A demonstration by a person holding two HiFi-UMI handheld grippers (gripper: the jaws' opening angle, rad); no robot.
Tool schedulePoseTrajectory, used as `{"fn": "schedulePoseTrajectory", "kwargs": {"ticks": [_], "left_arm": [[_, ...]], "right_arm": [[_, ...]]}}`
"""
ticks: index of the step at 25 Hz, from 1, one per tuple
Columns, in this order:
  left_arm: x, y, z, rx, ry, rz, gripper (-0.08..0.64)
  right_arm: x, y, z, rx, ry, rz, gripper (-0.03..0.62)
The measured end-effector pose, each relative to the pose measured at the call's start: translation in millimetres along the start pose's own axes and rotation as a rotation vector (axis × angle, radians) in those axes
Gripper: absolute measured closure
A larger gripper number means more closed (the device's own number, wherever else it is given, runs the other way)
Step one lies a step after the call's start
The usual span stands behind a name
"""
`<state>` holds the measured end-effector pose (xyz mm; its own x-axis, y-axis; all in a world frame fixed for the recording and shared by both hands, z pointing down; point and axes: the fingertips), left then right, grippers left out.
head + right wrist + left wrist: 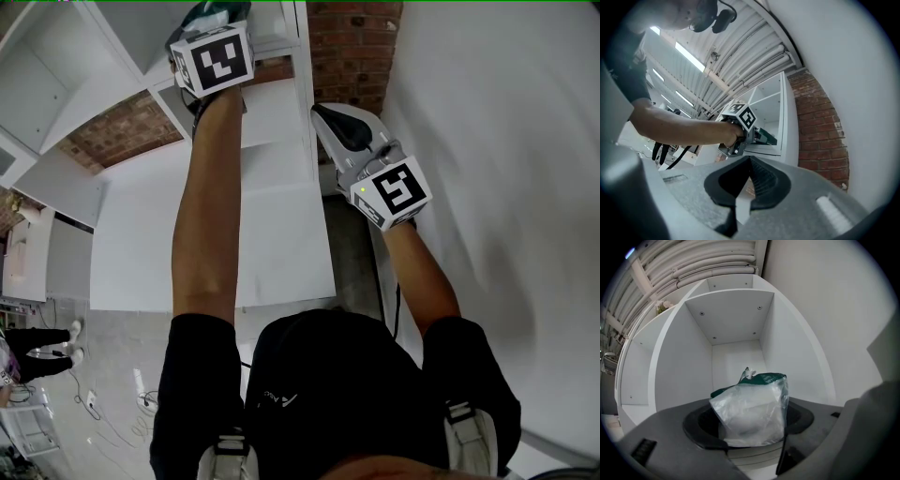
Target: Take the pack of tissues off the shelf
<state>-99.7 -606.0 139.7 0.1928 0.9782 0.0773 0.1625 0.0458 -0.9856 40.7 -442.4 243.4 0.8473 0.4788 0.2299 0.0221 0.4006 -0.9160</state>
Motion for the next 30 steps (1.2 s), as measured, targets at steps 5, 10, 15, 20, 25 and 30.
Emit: {"fn": "schedulePoseTrajectory", "kwargs": {"ticks": [5,10,15,20,25,30], "left_arm": [[5.5,1.9,3.2,0.027,-0.013,-0.018,0.249],[23.0,11.6,2.6,0.058,-0.057,-0.066,0.249],[51.8,23.6,14.7,0.092,-0.090,-0.140,0.249],[94.6,33.0,24.3,0.113,-0.161,-0.229,0.249],[140.1,24.9,31.6,0.134,-0.235,-0.294,0.249],[173.3,-3.3,31.0,0.157,-0.321,-0.299,0.249]], "right_arm": [[0.0,-0.5,0.6,0.002,-0.005,0.004,0.591],[-1.6,5.3,2.6,0.015,-0.006,0.003,0.591],[-7.9,10.0,10.7,0.010,0.008,-0.009,0.591],[-11.1,18.0,18.4,-0.002,0.016,-0.033,0.591],[-9.1,23.2,23.4,-0.013,0.012,-0.053,0.591],[-5.2,27.8,31.0,-0.011,0.009,-0.068,0.591]]}}
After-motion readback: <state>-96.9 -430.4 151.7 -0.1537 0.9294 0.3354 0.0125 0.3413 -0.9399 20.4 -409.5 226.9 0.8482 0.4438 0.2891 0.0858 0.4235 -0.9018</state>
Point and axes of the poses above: the fingertips, and each gripper's own axes: x backward along the fingers, z to its left, y out of its top, and after that the axes turned 11 degrees about y, right-handed
